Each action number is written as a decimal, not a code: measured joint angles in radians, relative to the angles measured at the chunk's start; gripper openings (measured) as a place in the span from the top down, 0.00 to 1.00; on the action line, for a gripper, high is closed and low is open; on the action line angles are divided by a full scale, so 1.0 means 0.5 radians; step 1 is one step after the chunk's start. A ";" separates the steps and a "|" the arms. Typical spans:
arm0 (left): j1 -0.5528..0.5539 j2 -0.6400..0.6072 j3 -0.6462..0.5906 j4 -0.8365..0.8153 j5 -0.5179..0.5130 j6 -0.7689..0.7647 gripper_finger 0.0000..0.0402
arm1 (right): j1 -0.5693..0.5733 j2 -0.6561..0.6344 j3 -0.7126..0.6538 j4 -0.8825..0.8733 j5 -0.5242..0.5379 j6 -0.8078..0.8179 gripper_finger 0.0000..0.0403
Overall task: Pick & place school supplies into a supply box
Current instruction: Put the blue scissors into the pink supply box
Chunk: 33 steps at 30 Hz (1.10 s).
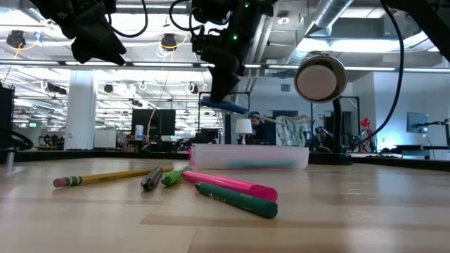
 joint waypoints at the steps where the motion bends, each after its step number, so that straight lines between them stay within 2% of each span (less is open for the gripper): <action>1: 0.000 0.000 0.000 0.000 0.000 -0.011 0.59 | -0.013 0.000 -0.015 0.033 -0.003 -0.044 0.85; 9: -0.001 0.000 -0.001 0.000 -0.098 -0.100 0.59 | -0.078 0.005 -0.223 0.199 -0.150 -0.286 0.85; 20: -0.001 0.000 -0.001 0.000 -0.200 -0.107 0.59 | -0.086 0.003 -0.394 0.340 -0.206 -0.554 0.85; 29: 0.000 0.000 -0.001 0.000 -0.263 -0.107 0.59 | -0.067 0.005 -0.467 0.346 -0.258 -0.608 0.84; 33: 0.000 0.000 -0.001 0.000 -0.266 -0.106 0.59 | -0.047 0.005 -0.469 0.349 -0.256 -0.612 0.81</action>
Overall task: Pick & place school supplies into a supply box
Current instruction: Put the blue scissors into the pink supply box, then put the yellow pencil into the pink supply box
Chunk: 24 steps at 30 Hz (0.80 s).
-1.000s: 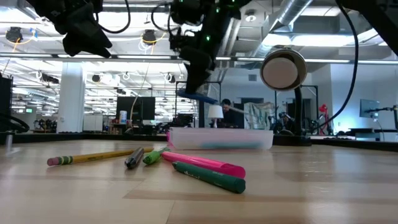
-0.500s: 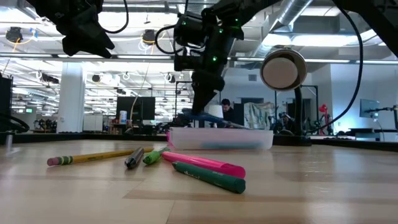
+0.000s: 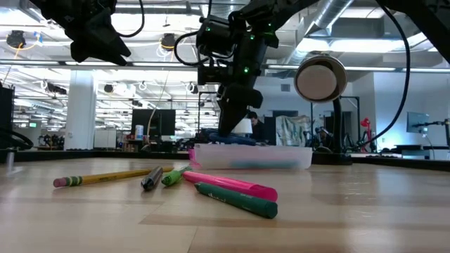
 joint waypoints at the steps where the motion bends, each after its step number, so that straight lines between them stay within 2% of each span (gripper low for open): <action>1: 0.000 0.000 0.000 0.000 -0.001 -0.001 0.59 | 0.002 0.000 0.000 0.003 -0.001 0.005 0.79; 10: 0.000 -0.001 0.000 0.001 -0.039 0.000 0.59 | 0.018 0.000 0.000 0.003 -0.001 0.010 0.66; 14: 0.000 0.000 0.000 0.001 -0.037 -0.034 0.59 | 0.031 -0.003 0.000 0.021 0.048 0.157 0.62; 24: 0.000 -0.001 0.000 0.000 0.151 -0.044 0.59 | 0.065 -0.025 0.252 -0.116 0.105 0.379 0.62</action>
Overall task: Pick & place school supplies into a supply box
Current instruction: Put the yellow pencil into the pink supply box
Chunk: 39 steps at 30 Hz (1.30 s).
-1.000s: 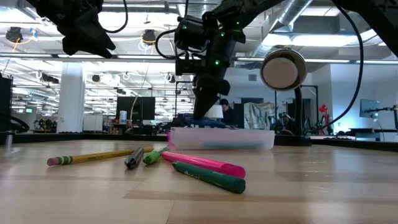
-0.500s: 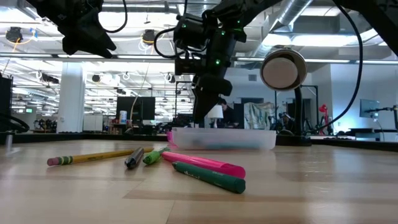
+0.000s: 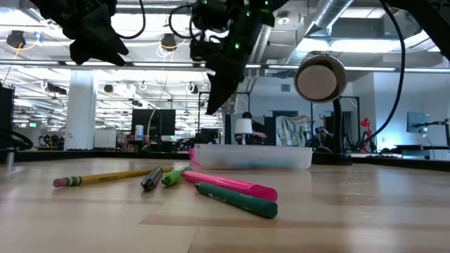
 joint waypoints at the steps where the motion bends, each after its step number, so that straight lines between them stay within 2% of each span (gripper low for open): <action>1: 0.000 0.000 0.000 0.000 0.034 0.000 0.59 | 0.012 0.000 0.028 -0.031 0.001 0.022 0.62; 8: 0.000 0.001 0.000 0.000 0.222 -0.002 0.59 | 0.130 0.001 0.173 -0.188 0.002 0.297 0.66; 15: -0.010 0.056 0.000 0.037 0.239 -0.036 0.59 | 0.336 -0.012 0.182 -0.197 -0.004 0.373 0.68; 23: -0.067 0.324 -0.001 0.150 0.339 -0.012 0.59 | 0.421 -0.116 0.168 -0.176 -0.006 0.368 0.70; 29: -0.151 0.565 -0.001 0.367 0.398 0.013 0.59 | 0.391 -0.386 -0.098 0.008 -0.001 0.370 0.71; 39: -0.345 0.797 0.000 0.568 0.393 0.133 0.59 | 0.461 -1.176 -0.865 0.620 0.031 0.624 0.71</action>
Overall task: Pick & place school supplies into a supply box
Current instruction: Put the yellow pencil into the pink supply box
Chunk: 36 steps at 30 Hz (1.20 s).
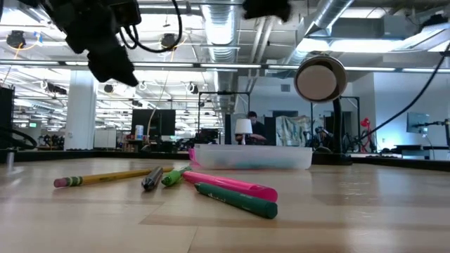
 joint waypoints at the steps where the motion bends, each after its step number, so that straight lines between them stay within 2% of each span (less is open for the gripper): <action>1: -0.022 0.029 0.000 0.015 0.000 0.008 0.59 | 0.025 -0.071 -0.061 -0.023 0.043 0.046 0.71; 8: -0.114 0.242 0.000 0.147 0.067 0.011 0.59 | 0.277 -0.320 -0.329 -0.006 0.412 0.368 0.71; 16: -0.177 0.581 0.066 0.223 0.106 -0.229 0.59 | 0.565 -0.338 -0.469 -0.021 0.755 0.651 0.71; 23: -0.208 0.906 0.209 0.231 0.100 -0.411 0.59 | 0.684 -0.323 -0.477 -0.159 0.915 0.761 0.71; 28: -0.208 1.126 0.319 0.161 0.078 -0.580 0.59 | 0.747 -0.324 -0.475 -0.221 0.928 0.794 0.71; 36: -0.209 1.248 0.401 0.008 -0.054 -0.821 0.59 | 0.829 -0.324 -0.474 -0.329 0.966 0.889 0.71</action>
